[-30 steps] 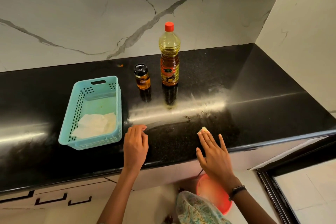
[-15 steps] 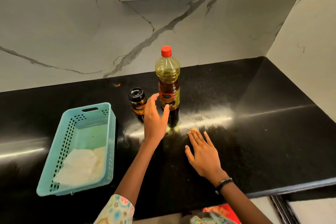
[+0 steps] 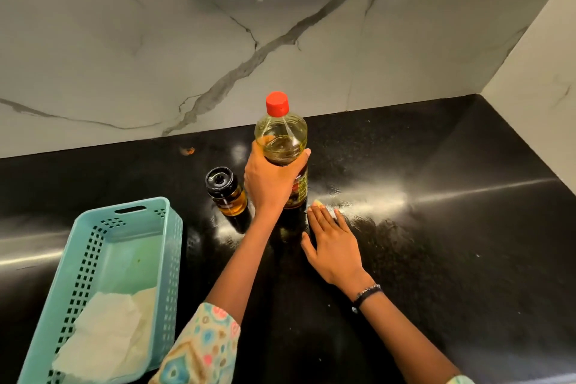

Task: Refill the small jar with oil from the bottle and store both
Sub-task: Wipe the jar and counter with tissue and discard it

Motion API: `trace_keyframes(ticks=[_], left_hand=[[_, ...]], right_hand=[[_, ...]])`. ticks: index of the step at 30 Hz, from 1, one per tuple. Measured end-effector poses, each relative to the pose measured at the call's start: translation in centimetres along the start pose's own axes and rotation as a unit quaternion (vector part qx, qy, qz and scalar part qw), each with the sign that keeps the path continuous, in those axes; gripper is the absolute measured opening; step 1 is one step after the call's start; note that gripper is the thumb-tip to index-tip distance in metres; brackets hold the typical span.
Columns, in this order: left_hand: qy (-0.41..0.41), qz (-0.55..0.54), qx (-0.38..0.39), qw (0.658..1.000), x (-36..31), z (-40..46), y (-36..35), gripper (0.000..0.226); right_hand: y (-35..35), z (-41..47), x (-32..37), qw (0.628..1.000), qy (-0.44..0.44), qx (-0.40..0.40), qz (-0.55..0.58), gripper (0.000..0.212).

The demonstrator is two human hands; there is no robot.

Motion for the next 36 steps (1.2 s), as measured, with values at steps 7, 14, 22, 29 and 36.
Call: trace_keyframes(ticks=[7,14,22,29,36], left_hand=[[0.022,0.003,-0.061,0.998,-0.2,2.9,1.5,0.072],[-0.013,0.016,-0.093,0.995,-1.9,4.6,2.9,0.074],[-0.013,0.015,-0.081,0.997,-2.1,4.5,2.3,0.071],[-0.021,0.009,-0.090,0.996,-2.6,4.7,2.8,0.068],[-0.022,0.012,-0.086,0.996,-2.6,4.6,2.6,0.069]], right_hand=[[0.2,2.8,-0.1,1.000,0.006,0.001,0.021,0.077],[-0.6,6.4,4.5,0.996,0.071,0.018,0.050,0.075],[-1.6,3.0,5.9,0.980,0.193,0.048,0.029,0.058],[-0.1,4.7,-0.3,0.998,0.064,0.014,-0.012,0.065],[-0.7,8.0,5.3,0.993,0.113,0.023,0.025,0.069]])
Point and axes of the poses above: each hand's wrist, its own z-axis towards the middle knuckle, its own y-axis out of the back of the hand, x = y × z, the point moved 9 cm from there along z, towards the middle knuckle
